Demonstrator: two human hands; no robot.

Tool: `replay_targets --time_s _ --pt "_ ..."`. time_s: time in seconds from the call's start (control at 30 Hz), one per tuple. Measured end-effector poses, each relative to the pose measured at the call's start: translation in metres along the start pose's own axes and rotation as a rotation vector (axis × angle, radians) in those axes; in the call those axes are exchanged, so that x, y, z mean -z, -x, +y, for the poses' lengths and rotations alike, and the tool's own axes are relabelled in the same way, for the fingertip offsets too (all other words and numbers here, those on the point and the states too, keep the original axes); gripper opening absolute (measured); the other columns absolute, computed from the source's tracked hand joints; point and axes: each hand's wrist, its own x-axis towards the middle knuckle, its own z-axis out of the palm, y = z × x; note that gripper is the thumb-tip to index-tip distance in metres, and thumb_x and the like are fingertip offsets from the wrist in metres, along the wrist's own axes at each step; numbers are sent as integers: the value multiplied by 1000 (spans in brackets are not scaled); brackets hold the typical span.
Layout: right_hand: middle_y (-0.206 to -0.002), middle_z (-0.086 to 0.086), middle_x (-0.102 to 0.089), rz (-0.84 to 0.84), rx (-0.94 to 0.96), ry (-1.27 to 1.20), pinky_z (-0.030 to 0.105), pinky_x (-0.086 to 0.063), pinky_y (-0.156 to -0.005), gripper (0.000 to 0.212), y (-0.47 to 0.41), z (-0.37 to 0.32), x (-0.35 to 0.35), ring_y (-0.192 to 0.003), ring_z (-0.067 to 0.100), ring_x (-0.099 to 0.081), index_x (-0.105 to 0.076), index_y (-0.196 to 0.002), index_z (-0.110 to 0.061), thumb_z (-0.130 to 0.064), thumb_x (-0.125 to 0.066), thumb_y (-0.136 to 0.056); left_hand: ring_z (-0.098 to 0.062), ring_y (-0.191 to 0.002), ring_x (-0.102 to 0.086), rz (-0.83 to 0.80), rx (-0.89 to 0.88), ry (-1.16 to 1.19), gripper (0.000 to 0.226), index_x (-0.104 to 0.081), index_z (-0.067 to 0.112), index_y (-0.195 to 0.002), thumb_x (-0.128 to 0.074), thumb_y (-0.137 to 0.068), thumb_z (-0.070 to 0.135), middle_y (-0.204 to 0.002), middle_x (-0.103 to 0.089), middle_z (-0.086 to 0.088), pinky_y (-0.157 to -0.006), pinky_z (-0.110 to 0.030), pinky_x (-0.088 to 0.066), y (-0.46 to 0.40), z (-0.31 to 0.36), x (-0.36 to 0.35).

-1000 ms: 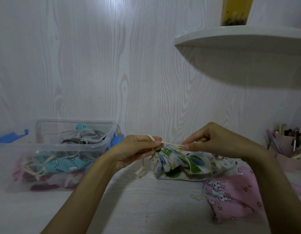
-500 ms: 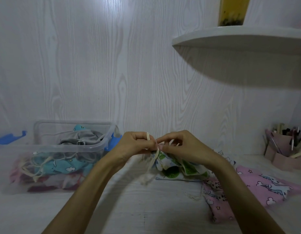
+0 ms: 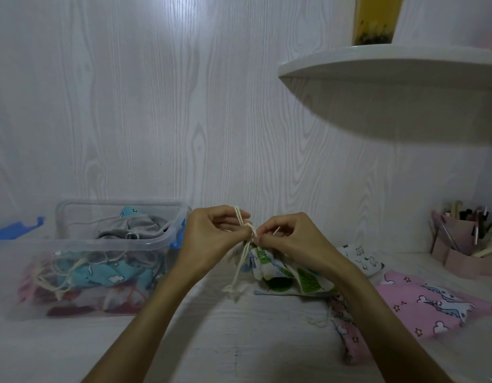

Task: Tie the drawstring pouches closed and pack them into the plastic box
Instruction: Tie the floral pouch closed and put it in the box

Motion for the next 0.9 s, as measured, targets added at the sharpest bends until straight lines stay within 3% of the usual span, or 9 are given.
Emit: replay_targets --time_s 0.17,0.3,0.4,0.47,0.57,0.63,0.73,0.9 --pt "-79 -1 -73 -35 -60 -28 17 -51 -68 8 0 4 6 -70 9 -64 -75 -88 -23 -23 -68 -84 -7 -62 -67 57 -81 -181 9 -75 24 -72 -83 -68 25 -65 -72 9 -57 -19 -52 -2 -4 3" --pt "-80 -3 -66 -30 -134 -108 23 -48 -66 13 -3 7 3 -69 11 -58 -67 -99 -23 -21 -65 -86 -5 -63 -66 22 -138 -218 9 -76 25 -72 -83 -68 22 -66 -72 11 -57 -17 -51 0 -3 2" --pt "-95 -3 -71 -107 -129 -109 28 -52 -85 19 -3 10 1 -90 18 -66 -70 -103 -34 -25 -63 -88 -1 -68 -67 32 -175 -192 10 -76 26 -74 -82 -69 19 -68 -72 12 -64 -12 -50 1 -3 0" --pt "-99 -1 -74 -70 -133 -151 31 -54 -91 17 -2 11 1 -97 19 -68 -73 -100 -29 -24 -65 -86 0 -69 -68 40 -177 -164 9 -77 24 -77 -81 -70 20 -70 -73 12 -67 -12 -51 1 -4 1" --pt "-87 -3 -75 63 -92 -194 18 -55 -75 12 -1 8 1 -83 8 -70 -75 -94 -21 -22 -69 -83 -1 -75 -70 1 -131 -139 13 -77 21 -84 -79 -71 22 -78 -75 10 -74 -19 -56 -1 -5 3" --pt "-83 -6 -73 171 -24 -71 12 -50 -67 7 -2 5 2 -74 6 -67 -74 -88 -22 -23 -69 -83 -4 -80 -71 -53 -88 -130 18 -78 19 -89 -77 -73 27 -83 -76 9 -79 -28 -58 -2 -5 4" --pt "-91 -8 -65 305 74 235 5 -41 -67 4 -6 5 13 -79 5 -58 -67 -88 -25 -26 -63 -88 -1 -78 -70 -9 -96 -161 12 -78 24 -85 -74 -76 32 -80 -75 13 -77 -34 -59 -4 -3 4" --pt "-97 -13 -50 444 203 651 28 -24 -91 9 -2 5 36 -95 6 -42 -64 -92 -30 -35 -57 -91 -1 -76 -69 6 -56 -218 12 -74 27 -69 -75 -76 38 -74 -73 16 -76 -41 -58 -12 6 4"
